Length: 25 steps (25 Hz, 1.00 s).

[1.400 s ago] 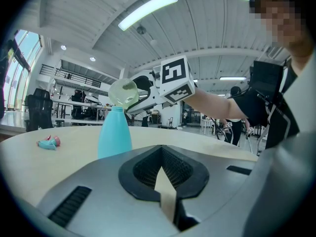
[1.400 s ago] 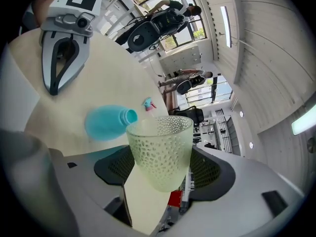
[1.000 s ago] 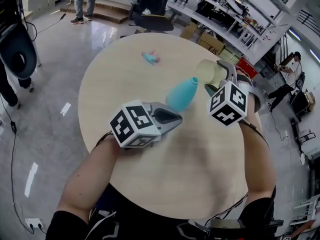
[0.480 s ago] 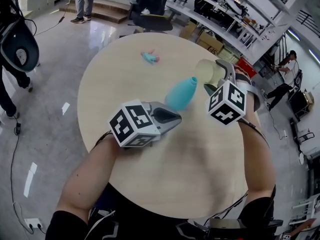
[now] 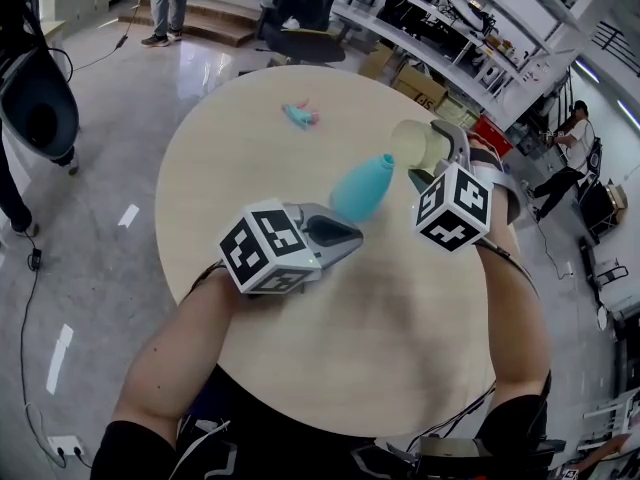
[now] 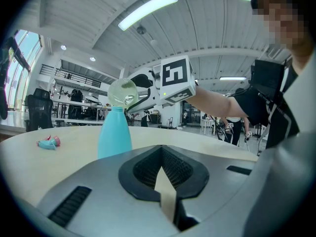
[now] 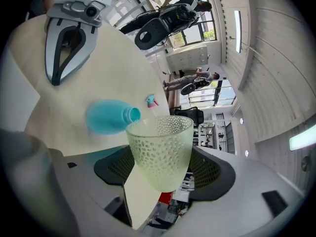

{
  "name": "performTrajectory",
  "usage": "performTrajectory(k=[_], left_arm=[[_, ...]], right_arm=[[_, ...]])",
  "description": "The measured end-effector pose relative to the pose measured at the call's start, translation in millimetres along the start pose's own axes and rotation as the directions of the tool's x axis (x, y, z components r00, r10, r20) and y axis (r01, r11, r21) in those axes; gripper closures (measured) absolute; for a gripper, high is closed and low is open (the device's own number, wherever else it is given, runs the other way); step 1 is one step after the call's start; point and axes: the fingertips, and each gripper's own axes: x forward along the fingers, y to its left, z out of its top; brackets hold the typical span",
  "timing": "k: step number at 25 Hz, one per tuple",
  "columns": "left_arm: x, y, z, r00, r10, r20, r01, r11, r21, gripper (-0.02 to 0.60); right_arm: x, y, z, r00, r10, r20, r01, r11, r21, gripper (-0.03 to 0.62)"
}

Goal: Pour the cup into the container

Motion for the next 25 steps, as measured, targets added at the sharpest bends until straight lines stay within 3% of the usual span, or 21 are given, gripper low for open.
performTrajectory(k=[25], left_arm=[[-1.3,0.1,1.2,1.0,-0.001,0.0,0.001,1.0,-0.001,0.583]], right_arm=[[-1.9,-4.0,5.8,0.999,-0.047,-0.012,0.046,0.996,-0.077,0.241]])
